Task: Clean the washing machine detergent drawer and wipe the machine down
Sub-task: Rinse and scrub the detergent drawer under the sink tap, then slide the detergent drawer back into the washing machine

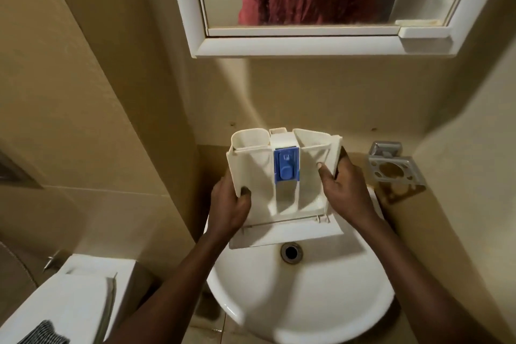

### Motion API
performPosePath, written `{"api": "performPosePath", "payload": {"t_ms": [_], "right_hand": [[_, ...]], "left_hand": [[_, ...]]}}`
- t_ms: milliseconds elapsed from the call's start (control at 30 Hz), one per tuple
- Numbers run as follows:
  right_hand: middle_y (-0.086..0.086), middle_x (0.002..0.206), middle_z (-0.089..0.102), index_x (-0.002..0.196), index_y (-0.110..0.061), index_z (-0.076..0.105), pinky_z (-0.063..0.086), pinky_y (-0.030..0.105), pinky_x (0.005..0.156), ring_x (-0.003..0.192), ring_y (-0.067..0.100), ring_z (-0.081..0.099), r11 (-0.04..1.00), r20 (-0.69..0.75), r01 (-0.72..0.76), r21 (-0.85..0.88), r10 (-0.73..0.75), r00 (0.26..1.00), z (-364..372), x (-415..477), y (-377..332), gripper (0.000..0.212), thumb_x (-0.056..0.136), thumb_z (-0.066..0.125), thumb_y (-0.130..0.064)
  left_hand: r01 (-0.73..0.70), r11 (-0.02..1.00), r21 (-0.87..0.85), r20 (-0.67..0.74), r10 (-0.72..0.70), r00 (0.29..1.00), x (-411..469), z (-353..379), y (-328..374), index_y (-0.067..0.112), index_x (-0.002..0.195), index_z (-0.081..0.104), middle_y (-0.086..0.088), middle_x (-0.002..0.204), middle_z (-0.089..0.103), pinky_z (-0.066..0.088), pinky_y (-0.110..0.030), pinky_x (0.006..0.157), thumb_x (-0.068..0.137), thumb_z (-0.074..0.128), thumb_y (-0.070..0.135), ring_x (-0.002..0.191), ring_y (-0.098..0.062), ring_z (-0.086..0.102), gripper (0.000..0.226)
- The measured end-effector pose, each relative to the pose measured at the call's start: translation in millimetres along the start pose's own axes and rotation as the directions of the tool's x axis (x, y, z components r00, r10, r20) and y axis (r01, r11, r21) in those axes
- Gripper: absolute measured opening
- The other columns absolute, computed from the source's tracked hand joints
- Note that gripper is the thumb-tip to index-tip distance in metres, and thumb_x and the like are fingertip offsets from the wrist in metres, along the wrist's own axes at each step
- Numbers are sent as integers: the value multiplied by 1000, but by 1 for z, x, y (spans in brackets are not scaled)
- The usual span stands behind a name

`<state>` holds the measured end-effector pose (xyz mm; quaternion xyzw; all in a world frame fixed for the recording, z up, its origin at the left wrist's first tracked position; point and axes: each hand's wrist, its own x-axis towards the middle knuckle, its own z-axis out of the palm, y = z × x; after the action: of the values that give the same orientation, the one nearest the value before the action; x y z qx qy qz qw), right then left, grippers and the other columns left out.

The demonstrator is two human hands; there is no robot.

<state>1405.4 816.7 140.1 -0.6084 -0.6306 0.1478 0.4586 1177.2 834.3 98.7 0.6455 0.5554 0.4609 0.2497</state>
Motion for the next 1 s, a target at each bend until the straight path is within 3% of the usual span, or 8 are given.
{"api": "performPosePath", "payload": {"t_ms": [100,200,333,467,567,700,833,1000], "right_hand": [[-24,99,64,124,-29,52,46,8,71,91,-4,64,994,312,-83,75,56,949,-6,2,-8,38,89,65,-36],[-31,109,66,122,-42,52,51,15,85,108,-5,62,898,596,-326,295,93,797,-14,-3,-7,67,65,66,-75],[-3,146,45,147,-30,33,54,39,92,131,18,48,635,795,-676,373,157,586,4,-19,2,120,47,68,-86],[6,138,57,140,-32,47,43,58,102,126,33,54,564,852,-728,390,80,518,36,-43,4,81,71,65,-72],[-6,134,60,137,-40,44,43,55,103,122,24,58,660,858,-689,301,127,497,61,-66,-8,75,72,74,-59],[-14,129,61,136,-37,44,52,32,95,111,5,63,852,814,-498,160,172,556,98,-92,-32,67,77,72,-54],[-15,124,61,135,-34,45,48,27,93,112,5,59,932,726,-359,58,207,656,136,-111,-50,39,97,53,-37],[-7,122,62,132,-28,48,48,27,88,110,12,59,919,710,-386,85,216,671,181,-141,-83,32,100,50,-27]], "left_hand": [[68,987,-144,22,-65,998,-10,-13,-6,12,104,65,-4,87,72,55,-34,64,74,48,10,81,-21,68,35],[260,937,-234,80,-248,965,-28,-26,-24,8,106,66,-5,92,72,53,-31,66,70,50,13,88,-22,68,39],[498,811,-307,178,-465,867,-50,-44,-34,5,98,66,-2,86,68,47,-25,62,65,53,12,83,-22,62,36],[593,740,-318,198,-560,805,-64,-62,-50,6,107,64,-7,90,68,48,-26,60,79,52,-9,86,-25,61,34],[609,745,-274,187,-579,793,-73,-85,-62,8,109,63,-6,90,66,44,-30,62,75,57,4,86,-27,59,35],[647,732,-212,212,-612,762,-90,-121,-78,15,112,61,-3,84,65,47,-26,51,84,56,7,72,-20,60,30],[700,655,-284,296,-635,714,-119,-160,-105,33,123,57,-4,108,73,58,-55,82,73,76,42,96,-29,72,54],[714,577,-397,340,-630,698,-164,-213,-120,36,122,60,-1,117,72,54,-51,95,75,72,61,107,-27,69,55]]}}
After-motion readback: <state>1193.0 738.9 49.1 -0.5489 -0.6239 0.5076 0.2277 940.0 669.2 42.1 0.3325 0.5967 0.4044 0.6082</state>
